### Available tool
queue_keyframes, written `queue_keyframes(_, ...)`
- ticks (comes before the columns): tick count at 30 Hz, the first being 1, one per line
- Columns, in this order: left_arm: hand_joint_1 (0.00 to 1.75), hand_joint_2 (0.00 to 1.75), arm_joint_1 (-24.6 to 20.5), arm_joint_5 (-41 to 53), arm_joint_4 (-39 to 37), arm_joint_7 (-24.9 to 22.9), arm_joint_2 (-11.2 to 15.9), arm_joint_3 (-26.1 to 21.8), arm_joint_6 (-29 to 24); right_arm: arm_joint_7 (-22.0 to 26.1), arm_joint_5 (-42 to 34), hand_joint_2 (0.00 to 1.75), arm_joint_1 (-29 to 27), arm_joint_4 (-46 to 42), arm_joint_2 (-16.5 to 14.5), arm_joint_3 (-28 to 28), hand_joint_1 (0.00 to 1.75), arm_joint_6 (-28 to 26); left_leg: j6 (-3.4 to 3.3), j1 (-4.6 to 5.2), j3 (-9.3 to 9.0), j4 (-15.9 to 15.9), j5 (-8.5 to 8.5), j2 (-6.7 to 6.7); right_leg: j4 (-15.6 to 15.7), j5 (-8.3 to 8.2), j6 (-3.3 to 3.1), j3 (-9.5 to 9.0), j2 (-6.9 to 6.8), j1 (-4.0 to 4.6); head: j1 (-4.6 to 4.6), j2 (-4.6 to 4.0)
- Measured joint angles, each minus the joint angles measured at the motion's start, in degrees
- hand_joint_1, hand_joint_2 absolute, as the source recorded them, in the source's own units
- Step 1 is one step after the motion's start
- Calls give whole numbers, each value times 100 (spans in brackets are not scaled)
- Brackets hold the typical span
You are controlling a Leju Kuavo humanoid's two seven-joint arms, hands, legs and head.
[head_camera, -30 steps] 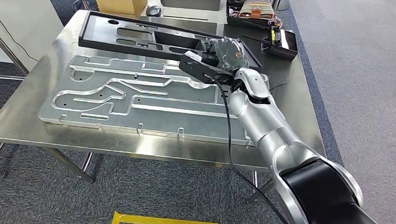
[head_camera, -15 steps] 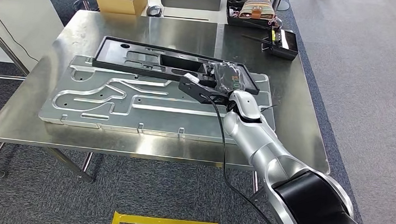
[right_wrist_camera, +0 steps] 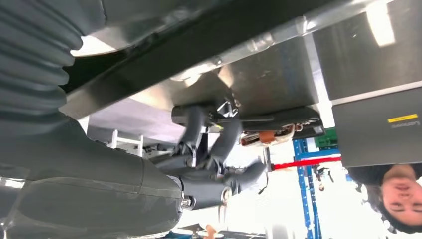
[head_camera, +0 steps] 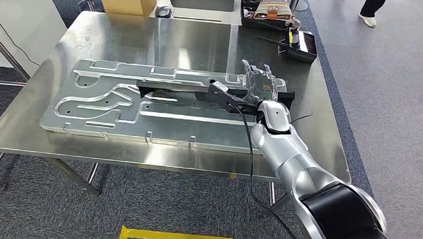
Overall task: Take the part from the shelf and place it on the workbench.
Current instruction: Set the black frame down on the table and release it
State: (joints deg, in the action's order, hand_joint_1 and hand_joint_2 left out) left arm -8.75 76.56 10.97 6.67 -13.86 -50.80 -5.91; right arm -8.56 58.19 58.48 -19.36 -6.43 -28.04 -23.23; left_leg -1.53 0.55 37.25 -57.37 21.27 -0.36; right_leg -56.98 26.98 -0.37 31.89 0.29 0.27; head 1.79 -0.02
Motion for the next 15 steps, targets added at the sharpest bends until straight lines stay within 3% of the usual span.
queue_keyframes(15, 0, 0, 19, -62, 0, -72, 0, -2, 42, 203, 49, 0, 64, -5, 68, 63, 0, 80, 0, -1, 0, 0, 0, -1, 0, 0, 0, -3, -1, 1, 0, 0)
